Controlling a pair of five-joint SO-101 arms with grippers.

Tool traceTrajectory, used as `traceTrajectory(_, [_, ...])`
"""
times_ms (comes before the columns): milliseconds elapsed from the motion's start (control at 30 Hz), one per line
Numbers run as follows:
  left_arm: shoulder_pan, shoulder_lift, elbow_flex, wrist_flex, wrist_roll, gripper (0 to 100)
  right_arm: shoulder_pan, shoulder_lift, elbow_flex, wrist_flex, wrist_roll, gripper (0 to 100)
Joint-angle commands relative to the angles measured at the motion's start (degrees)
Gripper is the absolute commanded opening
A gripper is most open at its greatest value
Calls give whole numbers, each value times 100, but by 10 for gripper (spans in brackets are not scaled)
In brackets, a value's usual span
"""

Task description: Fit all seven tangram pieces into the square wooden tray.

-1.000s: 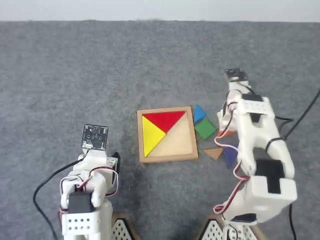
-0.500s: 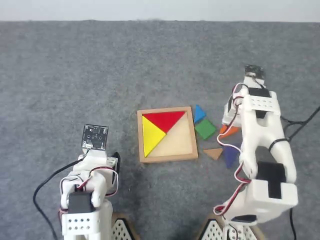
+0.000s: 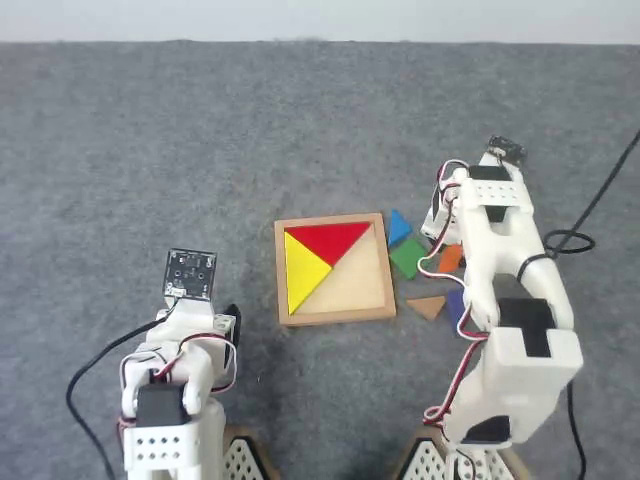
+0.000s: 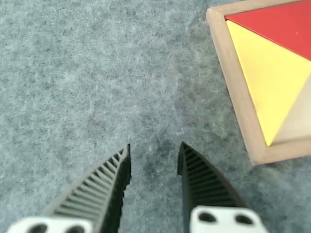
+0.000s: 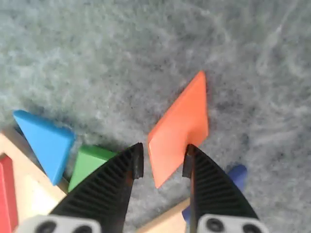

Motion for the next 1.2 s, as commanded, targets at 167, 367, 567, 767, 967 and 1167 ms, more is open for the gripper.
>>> traceTrajectory(167, [9,-158,-48,53,-35,153,321,312,-352,-127,-132,145])
traceTrajectory(367, [9,-158,-48,53,-35,153,435,470,-325,-40,-97,147])
traceTrajectory(567, [9,-158,-48,53,-35,153,391,488,-360,136,229,177])
traceTrajectory(767, [9,-158,-48,53,-35,153,400,514,-369,110,264,241])
traceTrajectory(967, [9,-158,-48,53,-35,153,426,523,-369,31,273,224])
traceTrajectory(1167, [9,-158,-48,53,-35,153,400,470,-369,-145,985,3])
